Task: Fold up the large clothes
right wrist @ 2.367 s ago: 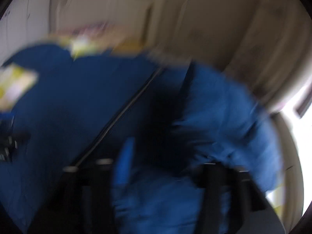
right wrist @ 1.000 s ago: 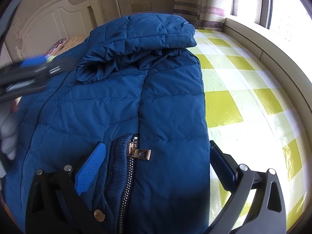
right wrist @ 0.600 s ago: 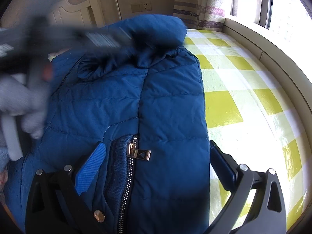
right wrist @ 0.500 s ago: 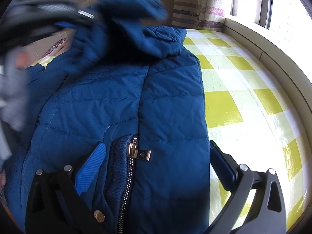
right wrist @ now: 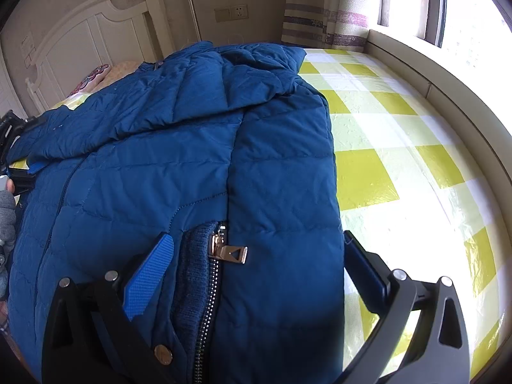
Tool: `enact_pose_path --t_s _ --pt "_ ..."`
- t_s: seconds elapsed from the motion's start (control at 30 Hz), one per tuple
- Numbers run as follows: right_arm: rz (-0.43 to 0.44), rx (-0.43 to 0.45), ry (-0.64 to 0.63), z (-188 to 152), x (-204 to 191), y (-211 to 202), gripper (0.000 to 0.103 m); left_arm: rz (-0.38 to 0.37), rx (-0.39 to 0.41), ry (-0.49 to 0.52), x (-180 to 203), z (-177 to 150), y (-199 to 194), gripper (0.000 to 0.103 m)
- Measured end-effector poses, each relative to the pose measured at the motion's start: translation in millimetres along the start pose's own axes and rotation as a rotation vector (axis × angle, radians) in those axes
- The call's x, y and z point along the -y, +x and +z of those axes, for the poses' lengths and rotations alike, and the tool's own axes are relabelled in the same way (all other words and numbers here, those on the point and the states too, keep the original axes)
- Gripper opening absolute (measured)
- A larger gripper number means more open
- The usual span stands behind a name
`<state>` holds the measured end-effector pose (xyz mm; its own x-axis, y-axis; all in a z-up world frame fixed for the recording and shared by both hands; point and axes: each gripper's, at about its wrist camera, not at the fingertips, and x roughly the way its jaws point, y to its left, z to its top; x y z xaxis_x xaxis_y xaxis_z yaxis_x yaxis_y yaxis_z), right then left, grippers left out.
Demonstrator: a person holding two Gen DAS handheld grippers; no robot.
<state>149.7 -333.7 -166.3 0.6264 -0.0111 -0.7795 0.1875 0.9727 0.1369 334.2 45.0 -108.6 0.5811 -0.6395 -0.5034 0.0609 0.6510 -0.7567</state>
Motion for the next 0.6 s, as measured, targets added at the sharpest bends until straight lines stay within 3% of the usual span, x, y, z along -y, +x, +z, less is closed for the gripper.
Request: enact_pose_path --t_s 0.07,0.13,0.17,0.2,0.27,0.4,0.47,0.53,0.57,0.6 --pt "-0.001 0.000 -0.001 0 0 0 0.101 -0.029 0.018 -0.031 -7 1 -2 0.076" --pt "-0.001 0.000 -0.001 0 0 0 0.101 -0.039 0.049 -0.077 -22 -2 -13 0.056" --pt "-0.002 0.000 -0.001 0 0 1 0.101 -0.009 0.057 -0.093 -28 -2 -14 0.027" --pt "-0.003 0.000 -0.002 1 0 1 0.101 0.025 0.056 -0.082 -29 -1 -13 0.021" --pt "-0.003 0.000 -0.001 1 0 1 0.101 0.084 0.083 0.045 -14 -4 -17 0.019" --pt "-0.004 0.000 -0.002 1 0 1 0.101 0.158 0.206 0.431 54 -19 -35 0.018" --pt "-0.003 0.000 -0.002 1 0 1 0.101 0.183 0.214 0.533 71 -20 -34 0.019" --pt "-0.002 0.000 -0.002 1 1 1 0.101 0.304 0.125 0.499 60 -9 -12 0.023" --pt "-0.003 0.000 -0.002 1 0 1 0.101 0.350 0.071 0.439 46 -2 -5 0.034" --pt "-0.003 0.000 -0.002 1 1 1 0.101 0.388 0.005 0.351 25 5 4 0.051"
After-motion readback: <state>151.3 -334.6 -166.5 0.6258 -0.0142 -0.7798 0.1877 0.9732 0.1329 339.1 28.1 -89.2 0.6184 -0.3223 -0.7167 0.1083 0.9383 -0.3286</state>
